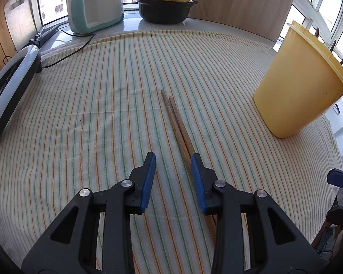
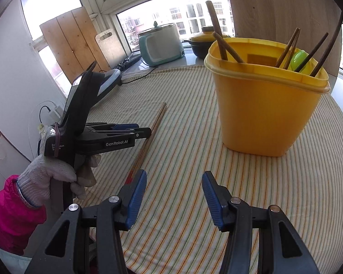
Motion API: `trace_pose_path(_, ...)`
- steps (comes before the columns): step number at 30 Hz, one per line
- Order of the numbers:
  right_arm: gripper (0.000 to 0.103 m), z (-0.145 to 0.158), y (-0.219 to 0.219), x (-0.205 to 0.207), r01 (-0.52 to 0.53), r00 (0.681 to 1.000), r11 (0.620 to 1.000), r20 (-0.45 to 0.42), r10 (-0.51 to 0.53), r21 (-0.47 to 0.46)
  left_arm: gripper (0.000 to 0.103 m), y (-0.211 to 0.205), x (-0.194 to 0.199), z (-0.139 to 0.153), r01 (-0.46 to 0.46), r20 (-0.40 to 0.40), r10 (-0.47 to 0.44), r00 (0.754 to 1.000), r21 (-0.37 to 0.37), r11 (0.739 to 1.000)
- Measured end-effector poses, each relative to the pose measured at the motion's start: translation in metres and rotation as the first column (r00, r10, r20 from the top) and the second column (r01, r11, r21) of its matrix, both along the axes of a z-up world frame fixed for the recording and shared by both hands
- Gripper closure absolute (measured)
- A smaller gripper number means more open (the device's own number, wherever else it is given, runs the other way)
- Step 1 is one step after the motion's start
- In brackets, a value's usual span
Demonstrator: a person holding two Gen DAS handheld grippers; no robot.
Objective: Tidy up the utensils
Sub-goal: 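Move both open grippers down to the last two chopsticks on the cloth, then close the left gripper on the red-tipped chopstick while the right gripper grasps the brown chopstick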
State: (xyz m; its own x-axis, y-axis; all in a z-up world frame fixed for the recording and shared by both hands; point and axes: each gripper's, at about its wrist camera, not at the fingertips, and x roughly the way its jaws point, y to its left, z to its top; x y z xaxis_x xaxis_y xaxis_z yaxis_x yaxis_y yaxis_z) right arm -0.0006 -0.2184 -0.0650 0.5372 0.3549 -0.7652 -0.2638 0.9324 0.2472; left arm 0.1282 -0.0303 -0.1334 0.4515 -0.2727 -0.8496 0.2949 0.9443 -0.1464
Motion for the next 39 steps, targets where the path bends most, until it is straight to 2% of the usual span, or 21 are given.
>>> trace_pose_path(5,0.050,-0.005,0.000,-0.001,0.002,1.000,1.000,-0.015,-0.002,0.009,0.071,-0.004,0.001,0.000,0.013,0.015,-0.014,1.000,0.051,0.999)
trace_pose_path(10,0.050,-0.006,-0.001,-0.002,0.003,1.000,1.000,-0.015,-0.003,0.011,0.071,-0.001,0.004,-0.004,0.009,-0.001,-0.009,1.000,0.059,0.998)
trace_pose_path(14,0.050,-0.007,0.000,-0.001,0.003,1.000,1.000,-0.015,-0.003,0.015,0.074,-0.005,0.006,-0.006,0.012,0.014,-0.013,1.000,0.085,0.996)
trace_pose_path(18,0.050,-0.007,0.006,0.000,-0.013,1.000,1.000,-0.012,0.013,0.005,0.091,0.000,0.016,-0.006,-0.007,0.004,0.007,1.000,0.066,0.998)
trace_pose_path(21,0.050,-0.008,0.014,0.005,-0.029,0.999,1.000,-0.019,0.029,0.003,0.094,0.008,0.021,-0.006,-0.006,-0.017,0.006,1.000,0.030,1.000)
trace_pose_path(25,0.051,-0.014,0.025,0.016,-0.049,0.998,0.999,-0.047,0.049,0.003,0.097,0.019,0.019,-0.007,-0.023,-0.020,0.023,1.000,0.027,0.999)
trace_pose_path(31,0.061,-0.024,0.044,0.040,-0.067,0.992,0.998,-0.102,0.068,0.013,0.097,0.034,0.013,-0.006,-0.046,-0.023,0.046,0.999,0.016,0.999)
trace_pose_path(35,0.064,-0.030,0.064,0.056,-0.104,0.987,0.994,-0.125,0.099,-0.033,0.097,0.042,0.009,-0.004,-0.053,-0.029,0.053,0.998,-0.002,0.999)
trace_pose_path(39,0.071,-0.039,0.079,0.079,-0.118,0.979,0.991,-0.175,0.106,-0.059,0.097,0.050,0.005,-0.004,-0.073,-0.024,0.074,0.997,0.017,0.997)
